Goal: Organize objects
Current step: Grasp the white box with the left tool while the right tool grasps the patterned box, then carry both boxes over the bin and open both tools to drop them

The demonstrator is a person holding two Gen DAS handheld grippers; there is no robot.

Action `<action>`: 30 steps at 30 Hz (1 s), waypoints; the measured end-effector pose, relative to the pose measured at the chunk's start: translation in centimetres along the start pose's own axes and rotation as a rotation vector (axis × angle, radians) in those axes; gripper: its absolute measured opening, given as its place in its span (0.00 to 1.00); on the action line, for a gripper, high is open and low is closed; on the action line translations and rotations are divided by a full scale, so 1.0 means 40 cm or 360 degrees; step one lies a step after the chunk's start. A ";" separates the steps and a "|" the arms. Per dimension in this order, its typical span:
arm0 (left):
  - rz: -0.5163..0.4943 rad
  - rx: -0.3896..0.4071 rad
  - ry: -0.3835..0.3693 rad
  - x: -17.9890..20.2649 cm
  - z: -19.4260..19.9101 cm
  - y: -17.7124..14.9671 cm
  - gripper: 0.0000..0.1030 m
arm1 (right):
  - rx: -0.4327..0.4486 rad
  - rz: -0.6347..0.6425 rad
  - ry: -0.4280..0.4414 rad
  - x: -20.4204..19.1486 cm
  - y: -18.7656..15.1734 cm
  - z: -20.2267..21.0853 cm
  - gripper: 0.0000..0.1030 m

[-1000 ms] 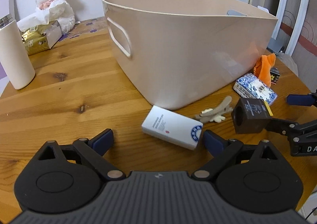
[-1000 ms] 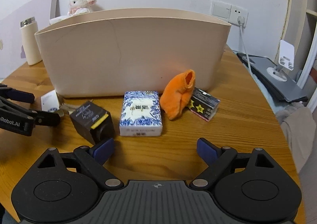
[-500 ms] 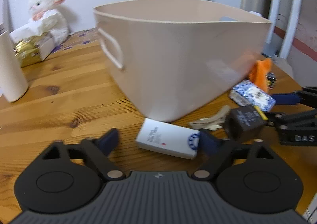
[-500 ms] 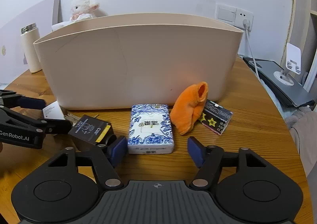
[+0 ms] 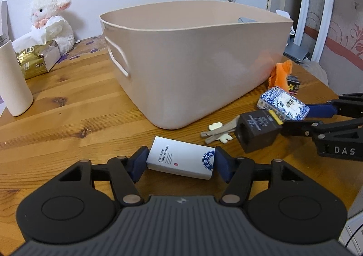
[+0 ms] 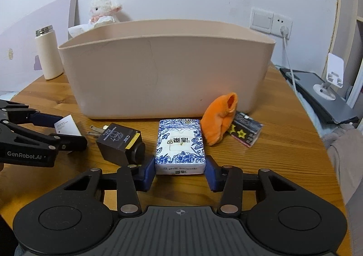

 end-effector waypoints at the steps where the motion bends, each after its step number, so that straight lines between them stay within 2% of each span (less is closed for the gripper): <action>1: 0.0004 0.0007 0.0005 0.002 0.009 0.001 0.63 | 0.0012 0.0001 -0.0001 0.004 0.003 0.013 0.41; 8: 0.0027 0.0125 0.0034 0.013 0.111 0.044 0.63 | 0.0131 0.0009 -0.0011 0.037 0.038 0.111 0.41; 19: 0.0009 0.0403 0.0094 0.011 0.249 0.198 0.63 | 0.0379 -0.0004 -0.0062 0.099 0.145 0.233 0.41; 26: -0.0027 0.0488 0.0132 0.004 0.247 0.292 0.63 | 0.0499 -0.0007 -0.0090 0.123 0.237 0.241 0.41; 30: -0.0039 0.0476 0.0158 -0.003 0.203 0.336 0.63 | 0.0512 -0.0020 -0.0085 0.135 0.292 0.202 0.41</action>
Point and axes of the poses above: each gripper's, at about its wrist camera, not at the fingertips, and z roughly against the way its jaws point, x to its right, y to its top, the point moved 9 cm from there along -z, roughly the way its jaws point, and after that the axes turned 6 degrees about -y, right-handed, at the moved point
